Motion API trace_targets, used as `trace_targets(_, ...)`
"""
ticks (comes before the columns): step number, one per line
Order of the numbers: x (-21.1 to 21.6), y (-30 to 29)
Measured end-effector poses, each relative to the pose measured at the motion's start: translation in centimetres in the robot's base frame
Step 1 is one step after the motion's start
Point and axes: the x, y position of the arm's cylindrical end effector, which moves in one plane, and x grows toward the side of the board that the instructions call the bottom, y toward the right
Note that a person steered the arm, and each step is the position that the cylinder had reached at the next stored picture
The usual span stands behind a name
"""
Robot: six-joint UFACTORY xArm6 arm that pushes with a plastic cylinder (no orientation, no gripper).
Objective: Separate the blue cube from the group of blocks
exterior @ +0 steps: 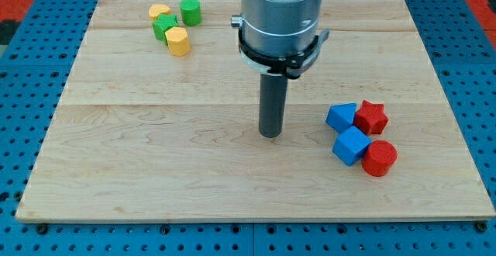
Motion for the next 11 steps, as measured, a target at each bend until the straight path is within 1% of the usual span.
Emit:
trace_targets(2,0.7,-5.1)
trace_targets(3,0.7,-6.0)
trace_targets(8,0.7,-5.0)
trace_targets(11,0.7,-2.9)
